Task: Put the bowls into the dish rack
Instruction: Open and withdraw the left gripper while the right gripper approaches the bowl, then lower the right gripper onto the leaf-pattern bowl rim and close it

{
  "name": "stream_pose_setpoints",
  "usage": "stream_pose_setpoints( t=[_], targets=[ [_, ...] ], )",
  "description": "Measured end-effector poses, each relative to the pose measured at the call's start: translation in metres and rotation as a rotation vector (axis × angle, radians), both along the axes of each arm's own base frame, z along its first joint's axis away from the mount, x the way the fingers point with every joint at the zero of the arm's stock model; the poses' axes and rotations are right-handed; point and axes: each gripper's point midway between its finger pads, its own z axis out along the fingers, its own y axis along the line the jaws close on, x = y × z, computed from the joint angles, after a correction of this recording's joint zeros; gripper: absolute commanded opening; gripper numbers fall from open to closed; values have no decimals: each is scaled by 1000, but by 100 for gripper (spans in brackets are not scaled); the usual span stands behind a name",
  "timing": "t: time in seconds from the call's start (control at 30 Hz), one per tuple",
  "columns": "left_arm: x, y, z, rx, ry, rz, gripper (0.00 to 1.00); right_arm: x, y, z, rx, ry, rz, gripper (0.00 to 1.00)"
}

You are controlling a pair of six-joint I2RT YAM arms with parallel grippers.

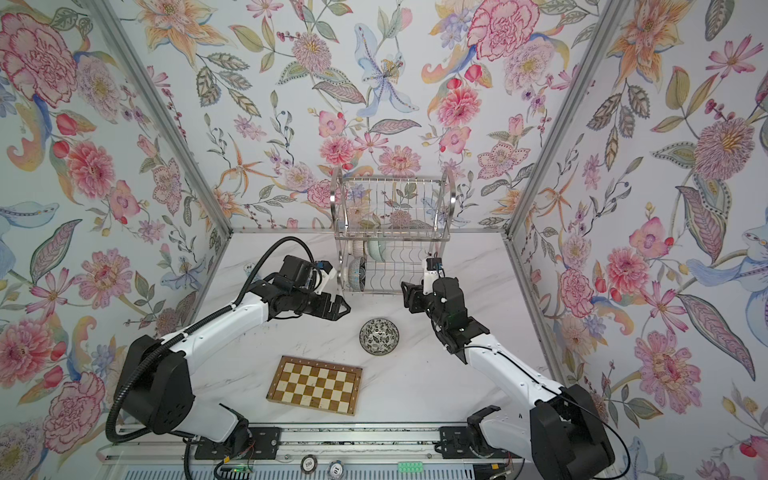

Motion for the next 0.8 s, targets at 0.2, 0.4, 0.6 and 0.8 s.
stream_pose_setpoints(
  t=[0.2, 0.4, 0.6, 0.8],
  targets=[
    [9, 30, 17, -24, -30, 63, 99, -29, 72, -18, -126, 53, 297, 66],
    [16, 72, 37, -81, -70, 173, 99, -45, 96, -39, -230, 113, 435, 66],
    [24, 114, 40, -130, -101, 320, 99, -63, 112, -51, -304, 155, 539, 65],
    [29, 139, 33, -153, -124, 418, 99, -84, 125, -63, -388, 198, 632, 65]
  ],
)
